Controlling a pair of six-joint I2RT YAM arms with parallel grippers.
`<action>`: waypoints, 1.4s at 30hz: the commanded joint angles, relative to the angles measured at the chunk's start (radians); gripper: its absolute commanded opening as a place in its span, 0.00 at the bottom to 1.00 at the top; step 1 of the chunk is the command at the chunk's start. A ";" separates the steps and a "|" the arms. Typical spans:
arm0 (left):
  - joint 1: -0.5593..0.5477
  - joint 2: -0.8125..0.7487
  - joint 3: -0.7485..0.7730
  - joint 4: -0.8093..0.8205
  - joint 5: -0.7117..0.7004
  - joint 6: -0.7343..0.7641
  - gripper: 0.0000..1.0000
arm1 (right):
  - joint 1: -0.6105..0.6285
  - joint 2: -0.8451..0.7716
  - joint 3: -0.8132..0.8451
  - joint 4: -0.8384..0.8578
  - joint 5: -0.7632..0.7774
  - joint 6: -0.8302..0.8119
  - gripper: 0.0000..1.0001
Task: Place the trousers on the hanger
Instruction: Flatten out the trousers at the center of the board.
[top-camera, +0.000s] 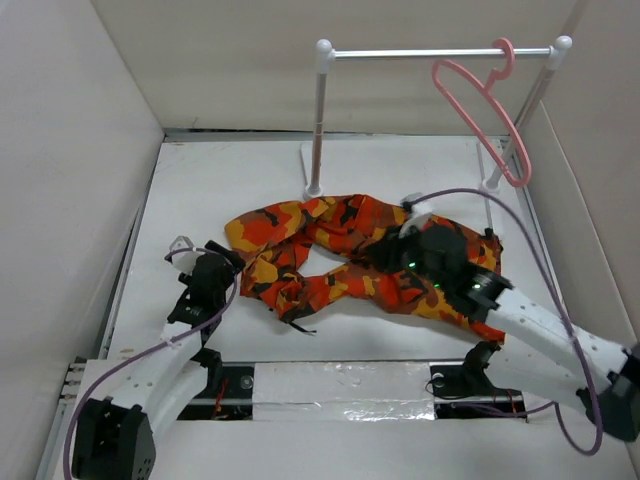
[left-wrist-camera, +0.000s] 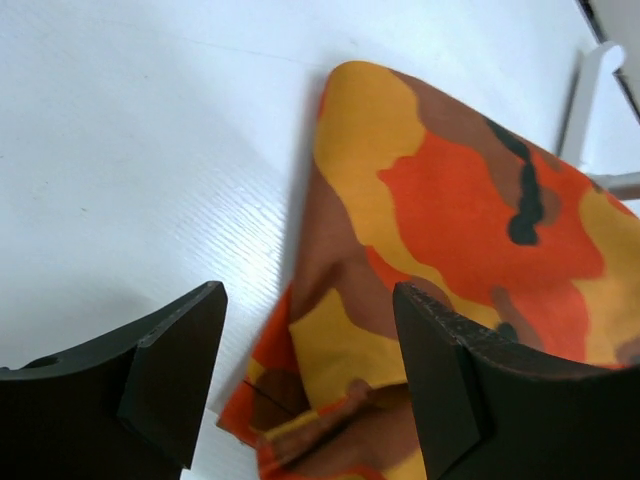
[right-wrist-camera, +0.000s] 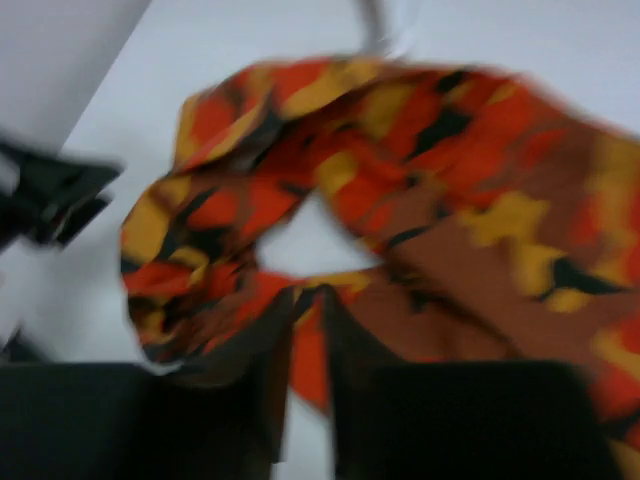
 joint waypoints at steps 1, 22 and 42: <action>0.086 0.064 -0.023 0.168 0.195 0.049 0.67 | 0.268 0.150 0.058 0.096 0.009 -0.051 0.31; 0.160 0.557 0.131 0.489 0.396 0.093 0.19 | 0.541 0.875 0.433 0.103 0.080 -0.106 0.07; 0.178 0.296 0.543 0.183 0.186 0.142 0.00 | 0.732 0.166 0.046 -0.216 -0.063 -0.129 0.00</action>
